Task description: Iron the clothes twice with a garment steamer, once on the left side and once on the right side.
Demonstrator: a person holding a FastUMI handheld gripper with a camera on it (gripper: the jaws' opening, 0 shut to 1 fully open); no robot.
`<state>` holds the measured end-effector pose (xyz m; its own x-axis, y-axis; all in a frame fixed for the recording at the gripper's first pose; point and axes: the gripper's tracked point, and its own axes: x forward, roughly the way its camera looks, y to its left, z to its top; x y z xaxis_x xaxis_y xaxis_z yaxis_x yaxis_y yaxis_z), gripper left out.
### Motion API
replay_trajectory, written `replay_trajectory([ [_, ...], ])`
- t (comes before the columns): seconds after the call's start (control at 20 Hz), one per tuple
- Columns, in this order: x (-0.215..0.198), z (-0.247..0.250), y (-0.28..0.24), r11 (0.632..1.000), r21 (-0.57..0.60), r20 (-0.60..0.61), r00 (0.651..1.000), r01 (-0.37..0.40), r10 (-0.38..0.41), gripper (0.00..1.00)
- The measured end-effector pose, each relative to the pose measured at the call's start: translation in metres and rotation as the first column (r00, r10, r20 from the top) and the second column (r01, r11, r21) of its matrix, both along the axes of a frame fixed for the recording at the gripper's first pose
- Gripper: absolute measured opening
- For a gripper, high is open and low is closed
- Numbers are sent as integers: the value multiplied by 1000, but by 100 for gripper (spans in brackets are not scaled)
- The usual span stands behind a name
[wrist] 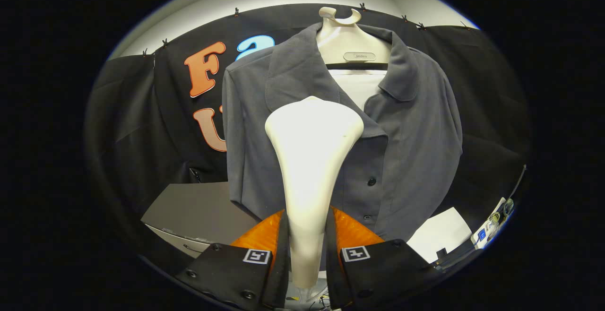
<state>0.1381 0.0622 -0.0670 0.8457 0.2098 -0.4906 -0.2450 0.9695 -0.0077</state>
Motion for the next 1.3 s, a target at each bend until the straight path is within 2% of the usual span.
replay_trajectory([
  [0.7,-16,-72,-10,999,-36,-105,994,8,-11,41],
  [1.3,-39,-141,-28,998,-52,-211,976,37,-47,41],
])
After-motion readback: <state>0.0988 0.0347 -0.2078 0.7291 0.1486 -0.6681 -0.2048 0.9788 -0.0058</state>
